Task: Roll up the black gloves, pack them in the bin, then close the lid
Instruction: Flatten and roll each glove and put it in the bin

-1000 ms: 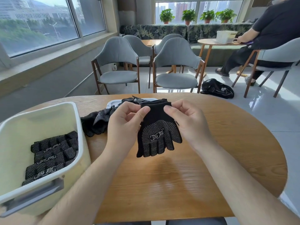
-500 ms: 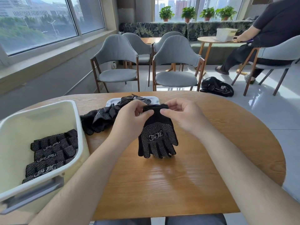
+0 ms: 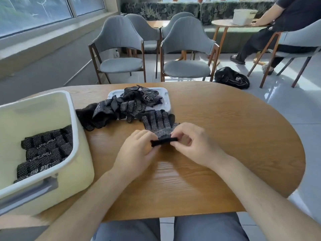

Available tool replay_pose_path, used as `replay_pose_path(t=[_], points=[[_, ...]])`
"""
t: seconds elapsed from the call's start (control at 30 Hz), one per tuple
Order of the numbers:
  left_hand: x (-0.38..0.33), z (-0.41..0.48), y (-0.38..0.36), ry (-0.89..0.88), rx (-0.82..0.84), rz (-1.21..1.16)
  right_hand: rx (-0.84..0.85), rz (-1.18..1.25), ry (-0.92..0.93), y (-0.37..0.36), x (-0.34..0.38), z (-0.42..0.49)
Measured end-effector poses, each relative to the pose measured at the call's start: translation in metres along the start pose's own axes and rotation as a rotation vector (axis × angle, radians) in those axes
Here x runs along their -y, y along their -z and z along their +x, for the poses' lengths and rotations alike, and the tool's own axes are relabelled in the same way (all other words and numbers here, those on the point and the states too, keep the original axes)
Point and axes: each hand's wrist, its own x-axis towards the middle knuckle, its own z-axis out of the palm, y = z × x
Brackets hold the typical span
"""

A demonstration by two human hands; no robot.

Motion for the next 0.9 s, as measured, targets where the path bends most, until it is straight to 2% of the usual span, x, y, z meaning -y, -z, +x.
replay_pose_path(t=[0.3, 0.37, 0.53, 0.63, 0.73, 0.9], points=[[0.002, -0.048, -0.006, -0.176, 0.136, 0.042, 0.171, -0.008, 0.112, -0.013, -0.006, -0.052], [0.000, -0.049, -0.005, -0.177, 0.167, 0.038, 0.165, 0.044, 0.068, -0.011, -0.008, -0.051], [-0.008, -0.033, -0.001, -0.211, 0.198, -0.049, -0.102, 0.056, -0.238, -0.013, -0.032, -0.016], [-0.014, -0.008, -0.008, -0.230, 0.163, -0.056, -0.070, 0.037, -0.359, -0.009, -0.047, 0.010], [-0.014, 0.012, -0.022, -0.230, 0.174, -0.018, 0.010, -0.034, -0.358, -0.009, -0.052, 0.018], [-0.003, 0.004, -0.038, -0.206, 0.240, 0.025, 0.016, -0.102, -0.294, -0.013, -0.053, 0.013]])
